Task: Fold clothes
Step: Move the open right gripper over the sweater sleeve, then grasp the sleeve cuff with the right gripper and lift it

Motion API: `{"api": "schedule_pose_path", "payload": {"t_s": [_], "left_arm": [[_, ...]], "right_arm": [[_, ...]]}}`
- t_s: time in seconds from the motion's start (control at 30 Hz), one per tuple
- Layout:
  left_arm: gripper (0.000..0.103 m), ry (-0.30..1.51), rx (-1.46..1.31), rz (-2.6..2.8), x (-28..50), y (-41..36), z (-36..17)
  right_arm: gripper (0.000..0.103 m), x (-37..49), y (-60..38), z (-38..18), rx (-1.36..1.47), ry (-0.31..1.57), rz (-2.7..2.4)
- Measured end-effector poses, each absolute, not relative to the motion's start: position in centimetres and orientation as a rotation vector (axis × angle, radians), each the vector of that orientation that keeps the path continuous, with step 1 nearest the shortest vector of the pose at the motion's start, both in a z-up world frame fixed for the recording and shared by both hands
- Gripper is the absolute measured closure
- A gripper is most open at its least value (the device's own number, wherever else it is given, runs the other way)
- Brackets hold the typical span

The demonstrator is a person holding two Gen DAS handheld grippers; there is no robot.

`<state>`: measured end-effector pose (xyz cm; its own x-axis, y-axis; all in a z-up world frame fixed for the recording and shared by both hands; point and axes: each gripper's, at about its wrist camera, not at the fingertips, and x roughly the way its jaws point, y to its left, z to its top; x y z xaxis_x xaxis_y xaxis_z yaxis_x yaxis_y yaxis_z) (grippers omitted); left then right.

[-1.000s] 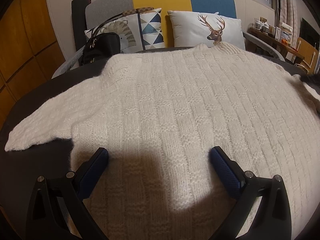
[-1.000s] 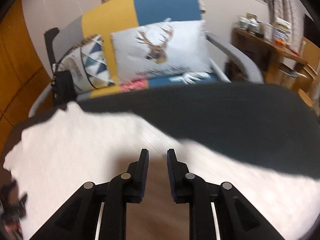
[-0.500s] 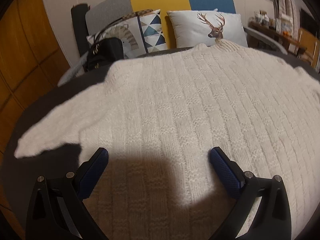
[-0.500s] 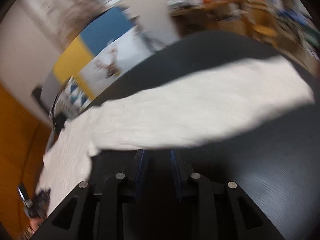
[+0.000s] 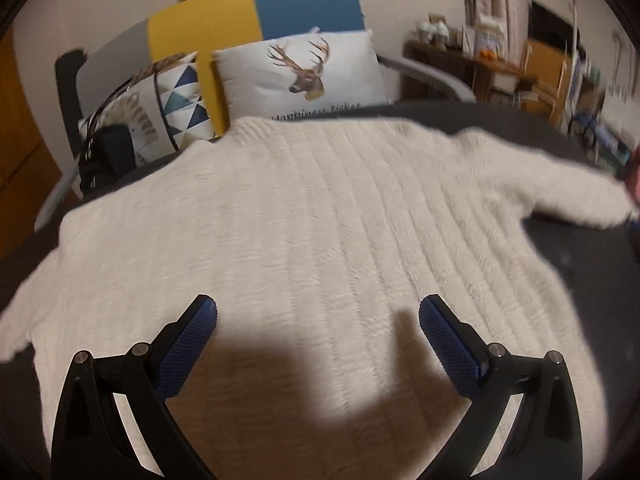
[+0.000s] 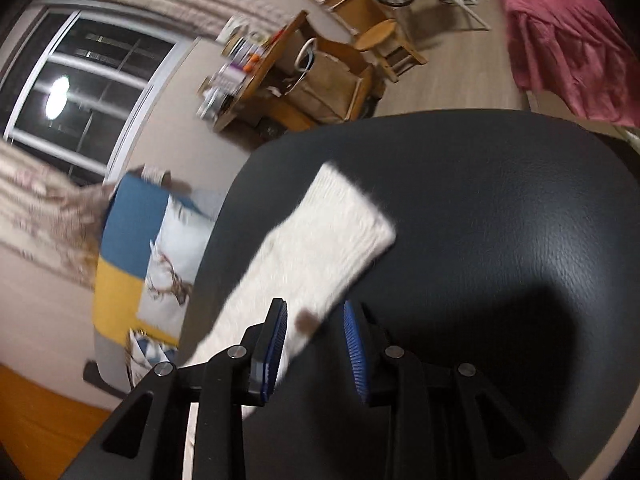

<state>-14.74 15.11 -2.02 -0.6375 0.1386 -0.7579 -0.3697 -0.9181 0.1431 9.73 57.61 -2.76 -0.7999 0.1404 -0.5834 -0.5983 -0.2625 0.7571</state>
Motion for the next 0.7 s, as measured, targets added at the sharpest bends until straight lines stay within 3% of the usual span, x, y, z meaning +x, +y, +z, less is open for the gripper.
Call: {"api": "schedule_pose_path", "payload": {"t_s": [0.37,0.63,0.7], "left_arm": [[0.0,0.345,-1.247,2.514,-15.7,14.7,-3.6],[0.0,0.334,-1.241,2.514,-15.7,14.8,-3.8],[0.0,0.332,-1.24,2.513,-15.7,14.7,-3.7]], "right_arm": [[0.074,8.1,59.2,-2.6,-0.524,1.501,1.99],[0.074,4.6,59.4,-0.5,-0.711,1.279,1.869],[0.079,3.6,59.1,-0.3,-0.752,1.187,1.88]]}}
